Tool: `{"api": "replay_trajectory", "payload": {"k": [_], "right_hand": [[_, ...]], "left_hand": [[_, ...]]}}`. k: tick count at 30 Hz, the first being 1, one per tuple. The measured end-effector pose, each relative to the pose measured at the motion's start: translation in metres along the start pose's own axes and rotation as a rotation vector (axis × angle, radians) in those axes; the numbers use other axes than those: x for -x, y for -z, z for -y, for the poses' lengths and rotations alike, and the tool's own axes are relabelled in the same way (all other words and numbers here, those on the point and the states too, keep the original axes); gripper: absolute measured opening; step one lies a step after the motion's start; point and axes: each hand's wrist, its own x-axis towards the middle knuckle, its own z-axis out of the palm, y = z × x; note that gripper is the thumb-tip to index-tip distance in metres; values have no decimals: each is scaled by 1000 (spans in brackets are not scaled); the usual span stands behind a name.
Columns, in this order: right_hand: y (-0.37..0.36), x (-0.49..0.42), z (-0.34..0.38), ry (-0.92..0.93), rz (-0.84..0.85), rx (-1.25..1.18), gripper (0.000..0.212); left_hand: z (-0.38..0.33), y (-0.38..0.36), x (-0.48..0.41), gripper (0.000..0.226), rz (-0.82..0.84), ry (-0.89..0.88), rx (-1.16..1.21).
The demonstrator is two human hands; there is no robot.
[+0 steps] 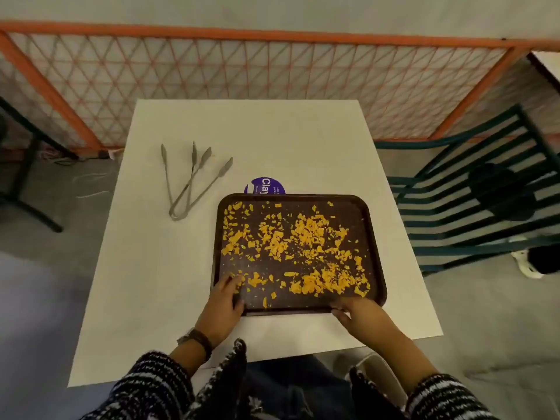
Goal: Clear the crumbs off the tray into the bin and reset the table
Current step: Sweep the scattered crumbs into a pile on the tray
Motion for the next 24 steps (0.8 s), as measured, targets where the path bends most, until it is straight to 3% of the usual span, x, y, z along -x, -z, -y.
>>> {"api": "replay_trajectory", "payload": {"k": [8, 11, 12, 17, 21, 24], "right_hand": [[3, -15, -9, 5, 43, -34, 27], [2, -18, -16, 23, 91, -25, 27], [3, -19, -18, 28, 106, -26, 27], [1, -22, -27, 41, 136, -18, 28], [1, -25, -32, 39, 121, -43, 29], [2, -27, -35, 37, 110, -62, 28]], "left_hand": [[1, -19, -17, 79, 88, 123, -311], [-3, -29, -19, 113, 197, 126, -366], [-7, -32, -19, 115, 224, 110, -356], [-34, -43, -18, 82, 340, -24, -286], [-46, -51, -20, 84, 403, -131, -308], [-48, -49, -24, 72, 382, -131, -245]]}}
